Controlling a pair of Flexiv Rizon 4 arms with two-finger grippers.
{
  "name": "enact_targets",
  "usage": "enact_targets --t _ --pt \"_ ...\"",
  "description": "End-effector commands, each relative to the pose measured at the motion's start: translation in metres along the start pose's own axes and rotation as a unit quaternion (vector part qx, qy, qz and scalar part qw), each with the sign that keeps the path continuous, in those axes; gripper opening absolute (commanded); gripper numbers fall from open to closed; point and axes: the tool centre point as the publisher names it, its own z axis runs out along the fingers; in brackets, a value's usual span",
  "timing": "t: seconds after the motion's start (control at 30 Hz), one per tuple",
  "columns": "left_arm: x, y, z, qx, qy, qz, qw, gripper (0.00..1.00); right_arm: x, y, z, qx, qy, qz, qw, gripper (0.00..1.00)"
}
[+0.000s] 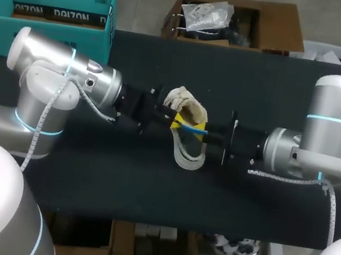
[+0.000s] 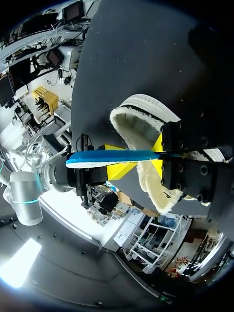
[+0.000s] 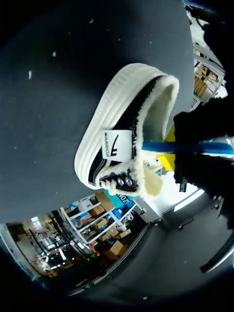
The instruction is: Open the shoe tongue, take the insole out of the shoe, put the insole back into the shoe, and pack the shoe into the shoebox
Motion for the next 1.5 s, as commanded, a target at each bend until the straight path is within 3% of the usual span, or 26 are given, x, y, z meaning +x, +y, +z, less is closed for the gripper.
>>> enact_targets --t 0.03,0.43,0.57,0.67,1.07,1.13,1.17,1.3,1.33,1.37,1.43,1.5 --pt "0.001 0.008 0.007 0.007 -0.003 -0.004 1.0 0.0 0.001 0.008 0.01 -0.002 0.003 -0.008 1.0 0.0" --pt "0.0 0.029 0.017 -0.008 -0.009 -0.03 0.999 0.0 0.002 0.016 0.018 -0.022 0.001 -0.023 1.0 0.0" --pt "-0.003 0.028 0.014 -0.007 -0.013 -0.029 0.999 0.33 0.0 0.022 0.019 -0.029 -0.005 -0.027 0.999 0.0" --pt "-0.005 0.026 0.012 -0.006 -0.017 -0.028 0.999 0.4 -0.002 0.028 0.02 -0.033 -0.008 -0.024 0.999 0.0" --pt "-0.007 0.006 0.01 0.015 -0.018 -0.004 1.0 0.27 -0.005 0.03 0.021 -0.038 -0.01 -0.018 0.999 0.0" --pt "-0.007 0.004 0.011 0.017 -0.017 -0.001 1.0 0.15 -0.005 0.03 0.018 -0.039 -0.01 -0.018 0.999 0.0" --pt "-0.007 0.003 0.012 0.018 -0.016 0.002 1.0 0.03 -0.005 0.03 0.017 -0.04 -0.009 -0.017 0.999 0.0" --pt "-0.006 0.002 0.016 0.018 -0.011 0.005 1.0 0.0 -0.006 0.028 0.013 -0.046 -0.008 -0.015 0.999 0.0" --pt "-0.006 0.002 0.016 0.018 -0.011 0.004 1.0 0.0 -0.006 0.026 0.011 -0.047 -0.007 -0.014 0.999 0.09" --pt "-0.006 0.003 0.016 0.018 -0.011 0.004 1.0 0.0 -0.006 0.024 0.008 -0.05 -0.005 -0.014 0.999 0.33" --pt "-0.005 0.003 0.016 0.018 -0.012 0.004 1.0 0.0 -0.007 0.02 0.001 -0.056 0.001 -0.013 0.998 0.43" --pt "-0.005 0.004 0.015 0.018 -0.014 0.004 1.0 0.0 -0.008 0.016 -0.005 -0.058 0.01 -0.014 0.998 0.43"
